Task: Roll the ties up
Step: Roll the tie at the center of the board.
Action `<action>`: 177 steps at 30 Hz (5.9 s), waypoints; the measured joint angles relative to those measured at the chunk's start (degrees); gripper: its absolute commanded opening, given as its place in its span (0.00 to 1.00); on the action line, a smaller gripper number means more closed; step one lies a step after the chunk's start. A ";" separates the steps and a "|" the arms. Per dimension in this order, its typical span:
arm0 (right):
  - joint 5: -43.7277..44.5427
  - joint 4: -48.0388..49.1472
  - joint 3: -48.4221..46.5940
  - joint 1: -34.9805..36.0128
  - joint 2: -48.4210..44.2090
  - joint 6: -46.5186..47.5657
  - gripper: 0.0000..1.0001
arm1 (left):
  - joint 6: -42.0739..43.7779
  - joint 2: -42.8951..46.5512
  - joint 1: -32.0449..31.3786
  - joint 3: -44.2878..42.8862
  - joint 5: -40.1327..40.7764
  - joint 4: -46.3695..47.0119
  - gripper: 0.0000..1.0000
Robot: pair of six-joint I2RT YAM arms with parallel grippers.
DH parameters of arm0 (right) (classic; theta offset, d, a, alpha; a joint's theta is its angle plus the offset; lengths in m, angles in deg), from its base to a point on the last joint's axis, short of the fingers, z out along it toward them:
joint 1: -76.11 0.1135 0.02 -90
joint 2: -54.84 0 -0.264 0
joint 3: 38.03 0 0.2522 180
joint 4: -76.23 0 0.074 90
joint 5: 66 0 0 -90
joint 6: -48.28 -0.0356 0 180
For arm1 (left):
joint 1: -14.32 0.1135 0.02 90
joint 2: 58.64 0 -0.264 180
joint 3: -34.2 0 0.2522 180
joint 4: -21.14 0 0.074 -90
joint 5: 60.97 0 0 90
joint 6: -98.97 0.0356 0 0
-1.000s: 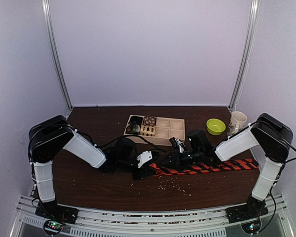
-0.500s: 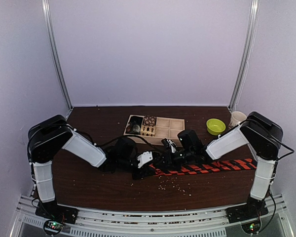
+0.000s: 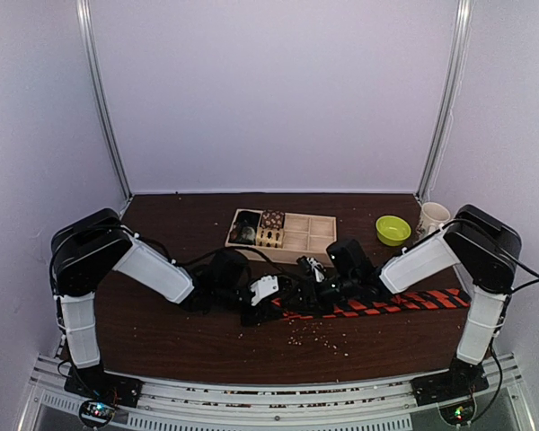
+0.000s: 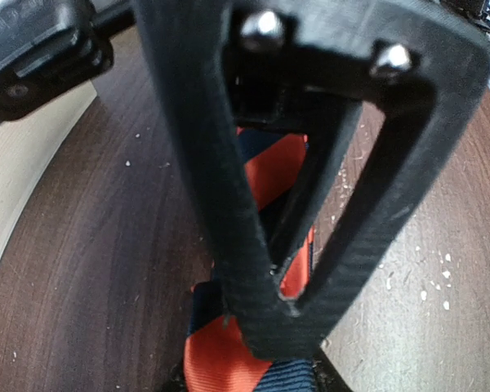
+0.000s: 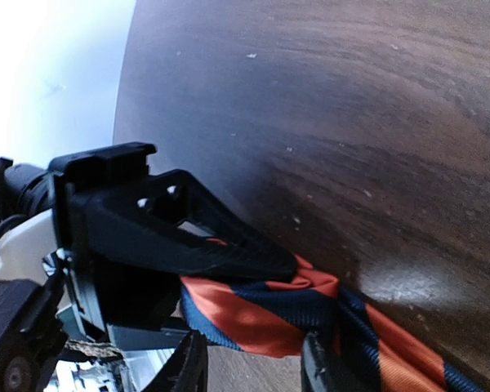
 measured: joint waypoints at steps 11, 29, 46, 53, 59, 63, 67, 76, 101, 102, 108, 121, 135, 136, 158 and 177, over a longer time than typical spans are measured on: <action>0.13 -1.27 -3.06 0.37 1.05 -0.70 0.44 | 0.37 0.00 0.00 -0.33 -0.13 -0.72 0.36; 1.09 -4.15 -4.09 1.88 1.62 1.64 0.00 | 0.92 -0.37 0.00 -0.92 -0.83 -1.57 0.58; -3.74 18.95 8.48 -2.60 3.19 -7.41 0.00 | -6.16 -0.52 -0.24 9.11 -0.37 18.38 0.85; -5.38 26.43 10.71 -3.87 5.40 -11.08 0.00 | -10.84 -6.93 -1.18 8.48 0.22 30.38 0.77; -6.03 29.70 10.91 -4.09 6.62 -13.90 0.00 | -11.72 -9.57 -1.97 5.03 -0.11 30.86 0.53; -6.01 29.92 10.91 -4.09 6.62 -15.32 0.00 | -10.45 -9.18 -2.36 4.61 0.02 29.16 0.35; -6.03 30.03 10.88 -4.04 6.27 -16.11 0.25 | -8.17 -7.08 -2.40 4.57 0.96 24.81 0.28; -2.71 12.52 7.54 -4.00 -1.31 -6.56 0.36 | -4.74 -4.35 -2.38 4.48 1.64 18.53 0.29; -2.47 1.60 4.57 -4.92 0.17 5.55 0.00 | -6.84 -2.64 -1.16 9.77 0.24 23.82 0.67; -2.47 1.95 4.70 -4.92 0.24 5.68 0.00 | -7.19 -2.67 -1.16 9.88 -0.07 24.20 0.67; -2.49 4.09 5.27 -5.27 0.85 6.12 0.00 | -10.43 -4.74 -1.16 9.07 -2.10 28.59 0.60; -2.38 5.53 5.42 -5.62 1.66 6.27 0.00 | -13.75 -9.99 -2.36 -0.09 -5.25 29.09 0.40; -0.81 7.45 7.69 -6.36 0.44 4.94 0.10 | -4.26 -9.31 -3.13 -7.56 -2.43 12.31 0.29; -0.57 7.39 8.22 -6.36 -0.15 4.81 0.15 | -3.19 -9.11 -3.34 -8.11 -1.99 10.64 0.29; -1.29 -0.63 12.09 -9.40 -10.69 2.38 0.55 | 3.65 -8.04 -4.17 -11.39 0.09 -0.04 0.30; -1.55 -2.95 9.29 -7.91 -9.38 3.69 0.00 | 4.17 -8.04 -4.17 -11.74 0.22 -1.07 0.54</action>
